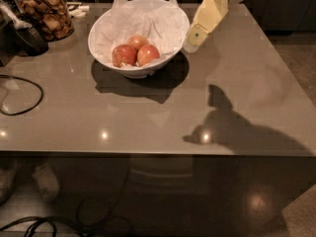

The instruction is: Pick apple from white bowl

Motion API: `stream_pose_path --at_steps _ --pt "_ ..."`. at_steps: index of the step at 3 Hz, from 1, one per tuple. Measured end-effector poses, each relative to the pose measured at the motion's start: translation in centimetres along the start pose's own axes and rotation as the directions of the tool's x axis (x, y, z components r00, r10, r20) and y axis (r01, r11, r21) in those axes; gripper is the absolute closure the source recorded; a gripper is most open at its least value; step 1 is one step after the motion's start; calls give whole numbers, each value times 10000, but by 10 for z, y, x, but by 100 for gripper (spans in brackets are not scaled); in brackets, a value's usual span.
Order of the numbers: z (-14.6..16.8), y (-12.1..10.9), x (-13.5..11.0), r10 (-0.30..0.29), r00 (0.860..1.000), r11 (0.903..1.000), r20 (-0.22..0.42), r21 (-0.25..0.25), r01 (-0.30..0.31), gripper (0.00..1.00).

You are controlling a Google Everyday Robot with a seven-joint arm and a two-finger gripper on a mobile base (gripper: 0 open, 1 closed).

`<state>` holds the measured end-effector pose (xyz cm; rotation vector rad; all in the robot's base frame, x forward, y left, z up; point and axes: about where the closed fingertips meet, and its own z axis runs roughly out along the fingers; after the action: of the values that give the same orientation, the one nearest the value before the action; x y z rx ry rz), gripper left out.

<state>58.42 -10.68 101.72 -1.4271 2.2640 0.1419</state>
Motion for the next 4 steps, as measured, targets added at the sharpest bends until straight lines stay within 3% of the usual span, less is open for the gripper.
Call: stream_pose_path --at_steps 4 --pt "19 -1 -38 -455 9989 9984 -114 -347 450 3"
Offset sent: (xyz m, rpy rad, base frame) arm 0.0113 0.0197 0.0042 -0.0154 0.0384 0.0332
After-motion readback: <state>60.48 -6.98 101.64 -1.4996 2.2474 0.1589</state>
